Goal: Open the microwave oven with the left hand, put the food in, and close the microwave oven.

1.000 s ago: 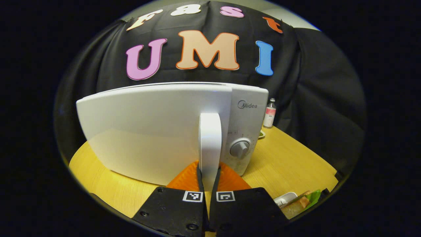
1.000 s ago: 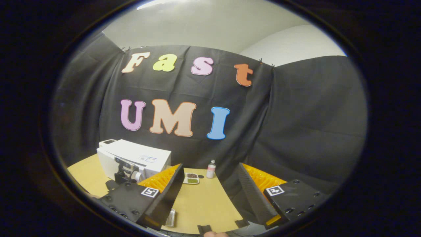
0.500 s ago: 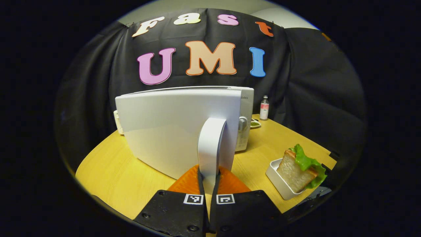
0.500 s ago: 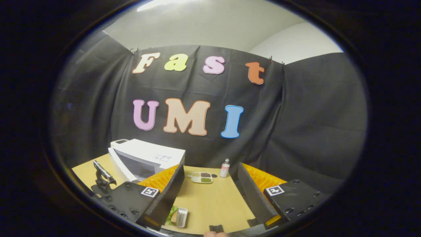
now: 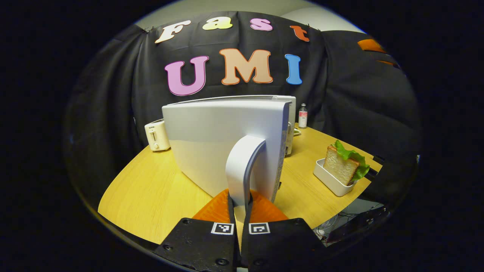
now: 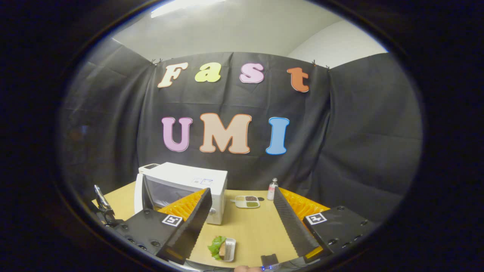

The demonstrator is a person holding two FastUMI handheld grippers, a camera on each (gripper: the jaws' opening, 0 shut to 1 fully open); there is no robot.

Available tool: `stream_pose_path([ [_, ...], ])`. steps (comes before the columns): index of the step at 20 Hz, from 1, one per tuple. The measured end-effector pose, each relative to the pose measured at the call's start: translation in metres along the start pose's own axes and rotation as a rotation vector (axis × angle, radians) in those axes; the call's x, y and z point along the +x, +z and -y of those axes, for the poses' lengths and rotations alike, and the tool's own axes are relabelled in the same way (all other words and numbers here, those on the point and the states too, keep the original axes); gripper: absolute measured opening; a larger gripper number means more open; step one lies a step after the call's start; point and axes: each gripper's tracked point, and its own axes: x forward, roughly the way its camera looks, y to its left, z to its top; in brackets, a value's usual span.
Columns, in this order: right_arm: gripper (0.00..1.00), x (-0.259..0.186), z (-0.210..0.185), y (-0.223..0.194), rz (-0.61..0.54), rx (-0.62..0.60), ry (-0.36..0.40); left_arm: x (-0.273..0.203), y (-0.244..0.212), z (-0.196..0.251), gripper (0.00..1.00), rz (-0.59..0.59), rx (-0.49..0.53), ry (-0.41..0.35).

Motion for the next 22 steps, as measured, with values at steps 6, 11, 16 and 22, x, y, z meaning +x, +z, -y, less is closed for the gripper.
stream_pose_path([
  [6,0.97,-0.01,-0.043,-0.011,-0.007,0.009,0.036,-0.036,-0.018,-0.064,0.0,-0.021,-0.03,0.096],
  [11,0.97,-0.014,-0.07,-0.015,-0.004,0.018,0.053,-0.052,-0.027,-0.107,0.0,-0.012,-0.053,0.14],
  [16,1.0,-0.022,-0.074,-0.026,-0.017,0.005,0.049,-0.058,-0.03,-0.125,0.0,-0.016,-0.083,0.133],
  [22,0.97,-0.023,-0.066,-0.052,-0.04,-0.013,0.027,-0.058,-0.028,-0.128,0.04,0.013,-0.093,0.145],
])
